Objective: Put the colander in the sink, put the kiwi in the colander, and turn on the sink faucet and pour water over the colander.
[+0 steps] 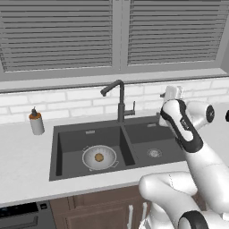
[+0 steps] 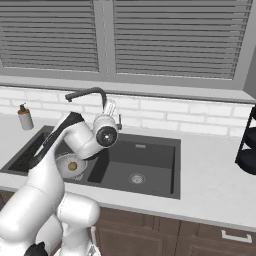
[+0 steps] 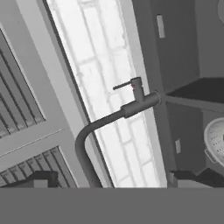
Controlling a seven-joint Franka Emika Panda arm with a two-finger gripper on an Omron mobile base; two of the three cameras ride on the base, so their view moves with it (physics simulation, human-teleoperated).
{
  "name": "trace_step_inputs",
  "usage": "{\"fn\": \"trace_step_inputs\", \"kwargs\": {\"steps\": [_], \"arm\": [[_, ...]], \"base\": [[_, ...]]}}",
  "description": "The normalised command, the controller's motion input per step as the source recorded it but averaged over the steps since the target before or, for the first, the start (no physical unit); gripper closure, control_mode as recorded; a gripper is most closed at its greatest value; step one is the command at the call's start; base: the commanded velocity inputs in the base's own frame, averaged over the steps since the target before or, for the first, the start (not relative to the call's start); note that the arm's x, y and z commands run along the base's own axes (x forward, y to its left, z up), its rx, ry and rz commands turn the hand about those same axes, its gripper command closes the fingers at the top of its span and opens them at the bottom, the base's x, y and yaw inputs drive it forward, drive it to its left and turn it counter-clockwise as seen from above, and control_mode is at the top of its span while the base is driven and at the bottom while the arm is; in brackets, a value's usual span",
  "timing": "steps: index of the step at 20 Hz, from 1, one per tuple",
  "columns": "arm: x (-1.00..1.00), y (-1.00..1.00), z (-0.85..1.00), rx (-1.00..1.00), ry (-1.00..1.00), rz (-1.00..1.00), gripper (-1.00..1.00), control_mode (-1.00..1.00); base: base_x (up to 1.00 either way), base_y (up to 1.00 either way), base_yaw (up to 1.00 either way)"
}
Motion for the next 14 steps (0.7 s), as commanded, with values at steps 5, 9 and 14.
{"fn": "trace_step_inputs", "kwargs": {"steps": [5,9,14], "arm": [[0.0,-0.03,-0.22,0.39,0.0,-0.19,-1.0,-1.0],[0.0,0.0,-0.08,0.38,0.0,-0.17,-1.0,-1.0],[0.18,0.0,-0.02,0.41,0.19,-0.07,-1.0,-1.0]], "base": [[0.0,0.0,0.0],[0.0,0.0,0.0],[0.0,0.0,0.0]]}}
